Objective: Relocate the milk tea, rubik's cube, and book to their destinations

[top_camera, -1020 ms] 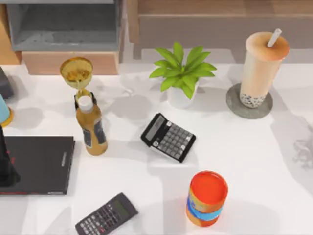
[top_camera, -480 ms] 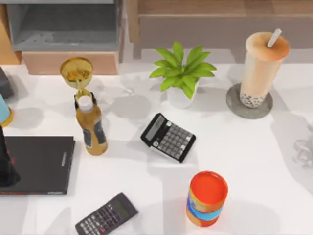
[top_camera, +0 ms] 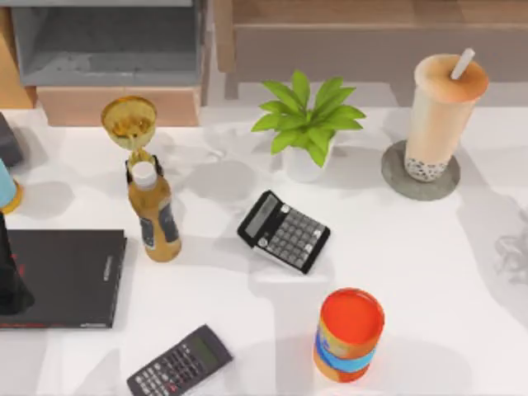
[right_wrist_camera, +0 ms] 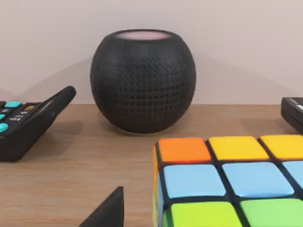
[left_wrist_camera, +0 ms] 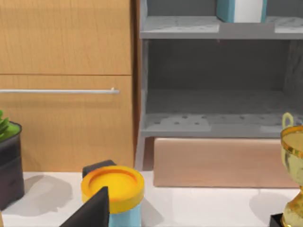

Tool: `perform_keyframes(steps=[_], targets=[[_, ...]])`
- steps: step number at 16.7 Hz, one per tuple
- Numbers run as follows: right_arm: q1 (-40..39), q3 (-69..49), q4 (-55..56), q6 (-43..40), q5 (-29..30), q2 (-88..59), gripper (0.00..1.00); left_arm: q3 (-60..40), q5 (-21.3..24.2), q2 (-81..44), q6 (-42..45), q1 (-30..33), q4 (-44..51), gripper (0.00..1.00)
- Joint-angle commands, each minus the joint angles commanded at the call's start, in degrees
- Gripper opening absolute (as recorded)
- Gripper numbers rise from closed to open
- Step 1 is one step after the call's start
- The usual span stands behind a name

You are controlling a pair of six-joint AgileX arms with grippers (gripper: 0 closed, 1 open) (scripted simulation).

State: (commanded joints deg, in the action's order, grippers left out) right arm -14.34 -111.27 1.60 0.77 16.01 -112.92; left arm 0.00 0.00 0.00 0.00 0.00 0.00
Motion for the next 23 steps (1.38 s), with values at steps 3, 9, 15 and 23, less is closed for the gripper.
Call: perform_keyframes(steps=[3,9,15,23], targets=[[0.00,0.00,0.00,0.00,0.00,0.00,1.00,0.00,0.00,0.00,0.00,0.00,0.00,1.00],[-0.31,2.46,0.62,0.09,0.41,1.99,1.00,0.00,0.00,0.00,0.00,0.00,0.00,1.00],[-1.34,9.60,2.46,0.04,1.07,7.14,1.00,0.00,0.00,0.00,0.00,0.00,0.00,1.00],[0.43,17.31,2.07,0.09,-0.37,15.14,1.00,0.00,0.00,0.00,0.00,0.00,0.00,1.00]])
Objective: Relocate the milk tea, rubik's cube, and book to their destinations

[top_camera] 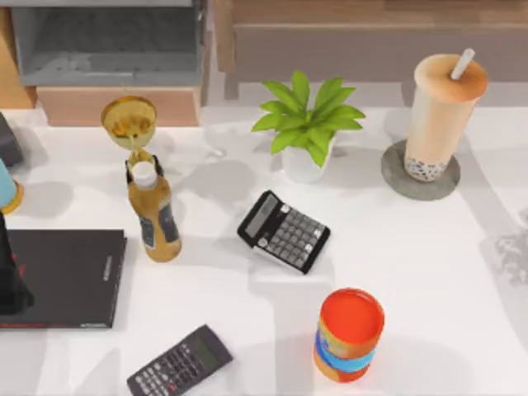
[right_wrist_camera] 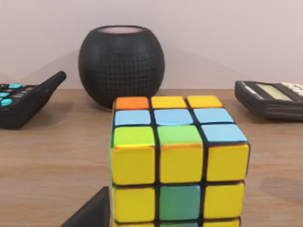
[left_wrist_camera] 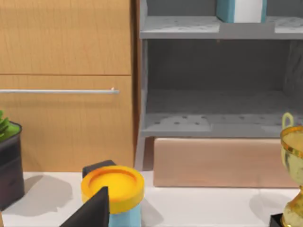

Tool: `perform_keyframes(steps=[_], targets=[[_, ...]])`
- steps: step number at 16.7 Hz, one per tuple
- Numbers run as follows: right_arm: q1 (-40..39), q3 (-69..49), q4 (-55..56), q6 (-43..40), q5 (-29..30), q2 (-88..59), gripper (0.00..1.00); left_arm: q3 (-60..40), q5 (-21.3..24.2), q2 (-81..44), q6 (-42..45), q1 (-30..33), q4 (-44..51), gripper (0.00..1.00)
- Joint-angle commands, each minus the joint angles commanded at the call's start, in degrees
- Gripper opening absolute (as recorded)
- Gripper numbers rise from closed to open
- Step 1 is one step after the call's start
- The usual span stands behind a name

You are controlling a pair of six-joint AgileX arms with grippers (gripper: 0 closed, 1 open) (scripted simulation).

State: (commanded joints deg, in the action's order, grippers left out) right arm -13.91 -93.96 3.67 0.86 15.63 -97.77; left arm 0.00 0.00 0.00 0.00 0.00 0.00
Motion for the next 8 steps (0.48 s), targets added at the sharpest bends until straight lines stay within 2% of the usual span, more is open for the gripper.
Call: perform_keyframes(steps=[4,8], targets=[[2.49,16.48,-0.55,-0.01,-2.54,16.98,1.00,0.00,0.00,0.00,0.00,0.00,0.00,1.00],[5.60,39.04,-1.32,-0.14,-5.96,41.34,1.00,0.00,0.00,0.00,0.00,0.00,0.00,1.00]])
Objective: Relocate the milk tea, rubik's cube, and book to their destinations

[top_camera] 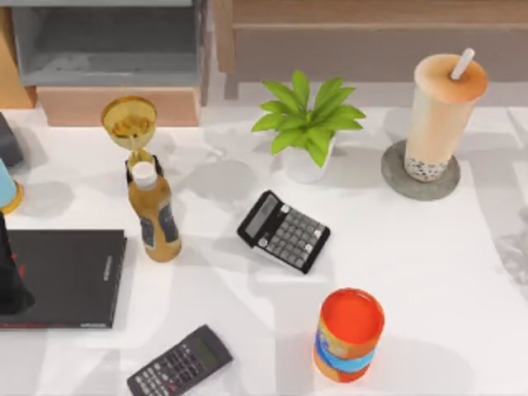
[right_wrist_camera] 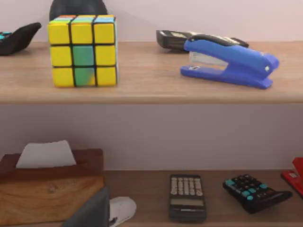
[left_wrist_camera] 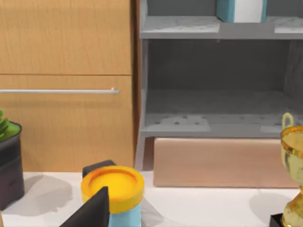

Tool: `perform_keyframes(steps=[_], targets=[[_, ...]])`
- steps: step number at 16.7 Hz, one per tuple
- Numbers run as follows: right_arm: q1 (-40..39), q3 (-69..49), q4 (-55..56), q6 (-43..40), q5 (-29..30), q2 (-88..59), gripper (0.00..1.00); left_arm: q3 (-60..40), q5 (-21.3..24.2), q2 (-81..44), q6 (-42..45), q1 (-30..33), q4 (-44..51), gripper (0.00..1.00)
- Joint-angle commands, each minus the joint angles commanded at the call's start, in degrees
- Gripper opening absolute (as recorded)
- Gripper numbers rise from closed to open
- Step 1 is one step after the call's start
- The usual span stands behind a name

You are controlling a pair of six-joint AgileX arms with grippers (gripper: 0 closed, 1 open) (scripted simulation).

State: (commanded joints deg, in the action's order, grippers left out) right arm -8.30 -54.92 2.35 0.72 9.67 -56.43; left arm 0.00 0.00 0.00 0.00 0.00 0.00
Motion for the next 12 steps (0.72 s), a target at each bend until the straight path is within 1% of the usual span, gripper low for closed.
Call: perform_keyframes(steps=[4,7,10,12], targets=[[3.28,24.29,-0.89,-0.23,-3.77,25.45,1.00,0.00,0.00,0.00,0.00,0.00,0.00,1.00],[5.53,39.68,-1.52,-0.43,-6.41,41.01,1.00,0.00,0.00,0.00,0.00,0.00,0.00,1.00],[7.28,49.84,-2.04,-0.61,-8.47,51.29,1.00,0.00,0.00,0.00,0.00,0.00,0.00,1.00],[8.02,53.59,-2.26,-0.69,-9.34,55.09,1.00,0.00,0.00,0.00,0.00,0.00,0.00,1.00]])
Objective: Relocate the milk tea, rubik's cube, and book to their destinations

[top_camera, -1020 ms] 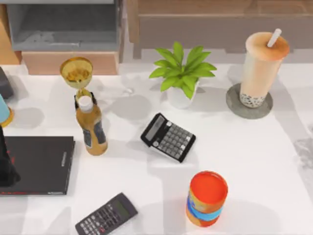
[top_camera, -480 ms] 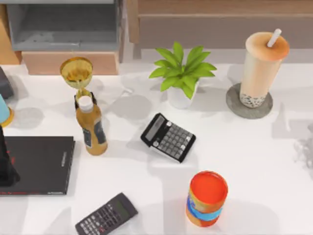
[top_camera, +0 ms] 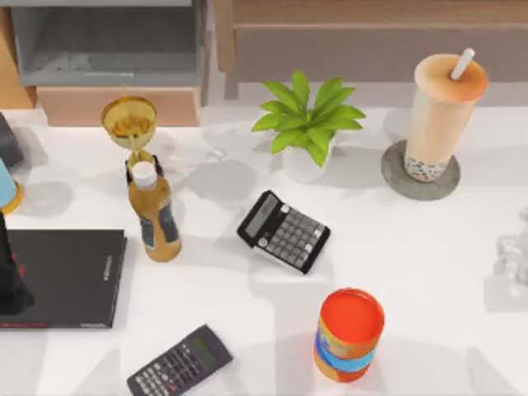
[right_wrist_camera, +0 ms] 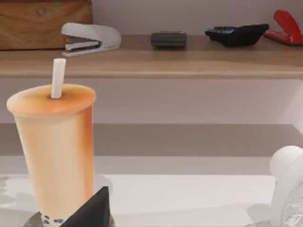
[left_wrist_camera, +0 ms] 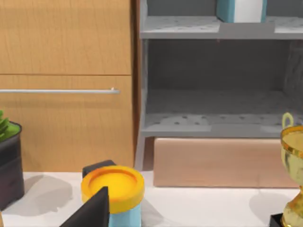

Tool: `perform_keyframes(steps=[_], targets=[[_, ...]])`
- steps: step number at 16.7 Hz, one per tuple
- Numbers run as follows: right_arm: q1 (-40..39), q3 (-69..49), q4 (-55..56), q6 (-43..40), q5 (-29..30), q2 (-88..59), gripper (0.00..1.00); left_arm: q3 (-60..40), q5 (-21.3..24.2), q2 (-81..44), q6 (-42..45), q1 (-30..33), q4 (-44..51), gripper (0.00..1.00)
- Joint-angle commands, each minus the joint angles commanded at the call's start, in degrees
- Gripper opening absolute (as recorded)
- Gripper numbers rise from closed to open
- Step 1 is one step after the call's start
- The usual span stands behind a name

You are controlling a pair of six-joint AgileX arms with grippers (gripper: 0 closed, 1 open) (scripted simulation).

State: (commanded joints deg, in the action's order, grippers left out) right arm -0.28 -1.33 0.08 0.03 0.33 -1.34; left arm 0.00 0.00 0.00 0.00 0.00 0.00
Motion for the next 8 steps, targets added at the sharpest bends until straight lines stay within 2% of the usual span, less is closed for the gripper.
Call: perform_keyframes(steps=[8], targets=[[0.28,1.33,-0.09,-0.03,-0.32,1.35,1.00,-0.60,-0.05,-0.62,0.10,0.12,-0.37,1.00]])
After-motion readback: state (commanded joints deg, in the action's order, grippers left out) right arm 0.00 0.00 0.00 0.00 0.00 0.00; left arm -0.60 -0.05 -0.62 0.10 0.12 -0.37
